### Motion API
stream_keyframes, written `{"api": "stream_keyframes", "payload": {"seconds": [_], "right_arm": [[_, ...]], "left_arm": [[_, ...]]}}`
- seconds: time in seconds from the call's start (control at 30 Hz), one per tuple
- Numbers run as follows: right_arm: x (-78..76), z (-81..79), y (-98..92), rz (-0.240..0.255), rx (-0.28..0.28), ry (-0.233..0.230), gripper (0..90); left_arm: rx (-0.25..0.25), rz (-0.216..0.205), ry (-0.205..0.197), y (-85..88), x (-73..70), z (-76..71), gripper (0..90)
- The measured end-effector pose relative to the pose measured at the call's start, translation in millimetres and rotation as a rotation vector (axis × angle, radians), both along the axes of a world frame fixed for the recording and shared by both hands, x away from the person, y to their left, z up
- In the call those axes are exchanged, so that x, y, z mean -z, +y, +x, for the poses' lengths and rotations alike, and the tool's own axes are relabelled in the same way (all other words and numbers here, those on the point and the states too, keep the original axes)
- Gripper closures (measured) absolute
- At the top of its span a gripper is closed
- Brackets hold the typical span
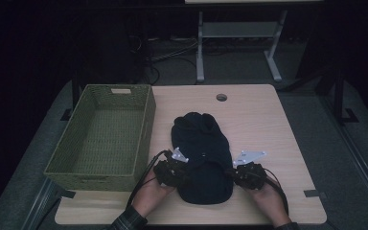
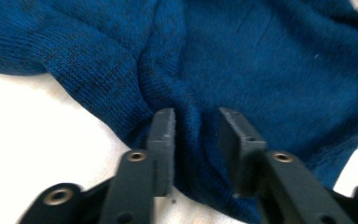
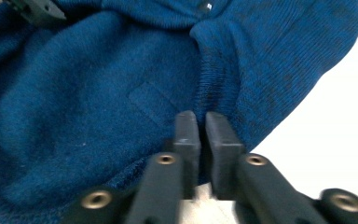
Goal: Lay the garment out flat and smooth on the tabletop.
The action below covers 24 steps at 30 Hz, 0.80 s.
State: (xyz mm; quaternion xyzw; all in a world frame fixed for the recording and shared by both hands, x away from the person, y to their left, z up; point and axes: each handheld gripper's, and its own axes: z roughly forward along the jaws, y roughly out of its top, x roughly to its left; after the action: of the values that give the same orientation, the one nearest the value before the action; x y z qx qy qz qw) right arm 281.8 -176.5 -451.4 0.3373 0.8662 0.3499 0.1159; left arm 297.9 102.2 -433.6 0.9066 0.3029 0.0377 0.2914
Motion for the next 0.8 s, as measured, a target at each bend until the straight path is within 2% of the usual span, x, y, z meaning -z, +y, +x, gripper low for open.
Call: {"api": "stream_keyframes", "payload": {"seconds": [0.07, 0.17, 0.23, 0.27, 0.33, 0.37, 0.43, 0.57, 0.63, 0.73, 0.8], "right_arm": [[-7.9, -1.6, -2.9, 0.029, 0.005, -0.025, 69.9], [-23.7, -1.2, -9.9, 0.089, 0.001, -0.081, 69.2], [-30.0, 5.1, -13.0, 0.103, 0.015, -0.092, 72.4], [-30.6, 9.6, -14.5, 0.1, 0.025, -0.099, 77.1], [-27.3, 21.8, -16.1, 0.107, 0.035, -0.09, 82.8], [-23.5, 30.5, -16.1, 0.116, 0.035, -0.07, 85.9], [-17.7, 41.3, -14.4, 0.109, 0.039, -0.056, 89.0], [-4.0, 58.4, -7.3, 0.095, 0.025, -0.029, 89.9], [3.9, 62.1, -3.5, 0.071, 0.018, -0.001, 89.9], [14.6, 62.5, 2.4, -0.002, -0.003, 0.026, 90.0], [14.0, 59.1, 2.8, -0.004, -0.01, 0.034, 90.0]], "left_arm": [[-0.016, -0.028, -0.027, 2.1, -7.5, 0.9, 59.3], [-0.035, -0.064, -0.07, 4.6, -17.8, 4.4, 60.0], [-0.047, -0.074, -0.095, 4.2, -21.7, 9.9, 64.3], [-0.056, -0.078, -0.109, 3.1, -22.6, 14.9, 67.6], [-0.07, -0.076, -0.115, 0.9, -22.1, 24.6, 74.9], [-0.077, -0.072, -0.117, -0.3, -21.1, 28.1, 78.4], [-0.089, -0.062, -0.117, -2.3, -17.4, 36.0, 84.2], [-0.129, -0.009, -0.116, -5.2, -4.1, 51.8, 85.8], [-0.137, 0.013, -0.101, -5.4, 3.3, 57.0, 85.8], [-0.138, 0.034, -0.069, -6.1, 12.9, 60.9, 86.0], [-0.128, 0.048, -0.063, -7.1, 16.6, 60.4, 86.2]]}}
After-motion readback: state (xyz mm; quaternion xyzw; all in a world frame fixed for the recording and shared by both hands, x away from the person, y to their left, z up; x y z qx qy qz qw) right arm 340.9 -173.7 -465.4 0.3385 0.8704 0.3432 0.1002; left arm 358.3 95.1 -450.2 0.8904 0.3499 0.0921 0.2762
